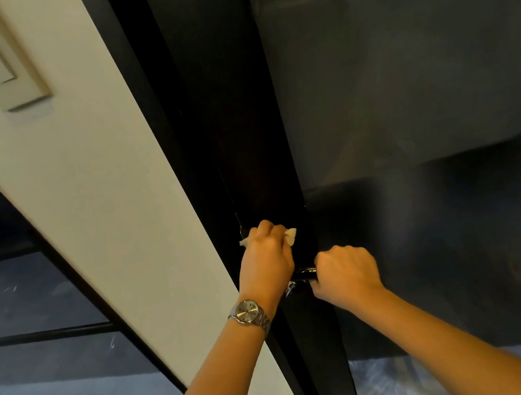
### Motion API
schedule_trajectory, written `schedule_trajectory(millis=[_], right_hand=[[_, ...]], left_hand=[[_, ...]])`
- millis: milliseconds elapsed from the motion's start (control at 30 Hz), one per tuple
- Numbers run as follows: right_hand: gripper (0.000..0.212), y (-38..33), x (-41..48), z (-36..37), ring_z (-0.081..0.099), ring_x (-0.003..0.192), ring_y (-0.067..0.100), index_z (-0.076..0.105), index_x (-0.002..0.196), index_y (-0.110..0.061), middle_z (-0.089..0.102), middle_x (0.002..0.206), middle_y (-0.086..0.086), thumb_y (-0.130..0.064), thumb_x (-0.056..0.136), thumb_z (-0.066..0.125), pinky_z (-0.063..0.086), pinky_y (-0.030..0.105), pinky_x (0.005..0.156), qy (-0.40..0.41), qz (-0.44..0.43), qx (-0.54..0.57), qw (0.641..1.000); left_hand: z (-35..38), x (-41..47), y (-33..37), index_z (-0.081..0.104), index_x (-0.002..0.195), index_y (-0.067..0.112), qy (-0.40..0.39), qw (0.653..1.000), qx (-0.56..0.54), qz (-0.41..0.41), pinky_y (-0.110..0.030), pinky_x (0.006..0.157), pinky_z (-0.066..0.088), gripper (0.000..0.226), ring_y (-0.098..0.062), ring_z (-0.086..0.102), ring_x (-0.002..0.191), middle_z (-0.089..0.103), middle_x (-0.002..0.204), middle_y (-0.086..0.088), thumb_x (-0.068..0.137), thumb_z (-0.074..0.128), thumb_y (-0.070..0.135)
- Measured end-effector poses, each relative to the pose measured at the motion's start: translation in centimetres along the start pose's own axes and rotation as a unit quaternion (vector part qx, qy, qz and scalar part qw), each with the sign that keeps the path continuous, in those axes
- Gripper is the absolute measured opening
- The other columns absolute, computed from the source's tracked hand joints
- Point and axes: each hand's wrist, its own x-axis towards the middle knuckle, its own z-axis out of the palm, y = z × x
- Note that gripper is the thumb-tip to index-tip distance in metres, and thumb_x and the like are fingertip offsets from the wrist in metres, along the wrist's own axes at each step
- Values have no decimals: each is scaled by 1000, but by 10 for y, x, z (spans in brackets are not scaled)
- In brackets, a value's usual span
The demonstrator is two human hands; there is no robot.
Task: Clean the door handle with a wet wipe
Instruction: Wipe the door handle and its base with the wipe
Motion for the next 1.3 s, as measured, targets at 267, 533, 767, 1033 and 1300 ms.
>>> schedule_trajectory(millis=[267,533,767,1033,1300], right_hand=[[27,1,-1,1,64,86,22,63,97,-14,66,95,5,-38,90,52,34,28,57,-2,-7,15,1000],[25,2,-2,-1,64,87,24,63,97,-13,65,91,6,-34,89,53,36,30,60,0,-13,14,1000],[26,4,0,4,61,78,22,63,98,-13,61,82,4,-35,88,56,32,27,52,-1,-10,22,1000],[21,5,1,6,54,69,21,63,94,-14,51,69,1,-31,90,51,20,24,44,4,-18,11,1000],[24,2,2,5,61,75,20,63,96,-16,61,82,3,-35,91,50,27,24,46,0,-1,-13,1000]], left_hand=[[2,0,-1,63,102,3,9,1000,-6,-5,-20,75,48,20,-21,57,90,59,106,-12,92,50,14],[13,-6,5,61,103,2,97,962,-139,-215,-7,57,34,20,-14,51,75,56,104,-13,94,46,11],[23,-20,14,55,93,8,104,573,-591,-558,-38,77,52,13,-25,60,80,59,87,-13,95,45,15],[17,-27,13,62,81,16,121,633,-557,-524,-44,73,55,12,-29,62,82,63,84,-12,90,57,21],[22,-23,8,66,89,3,141,927,-217,-270,0,57,39,21,-2,48,60,56,82,-5,92,52,18]])
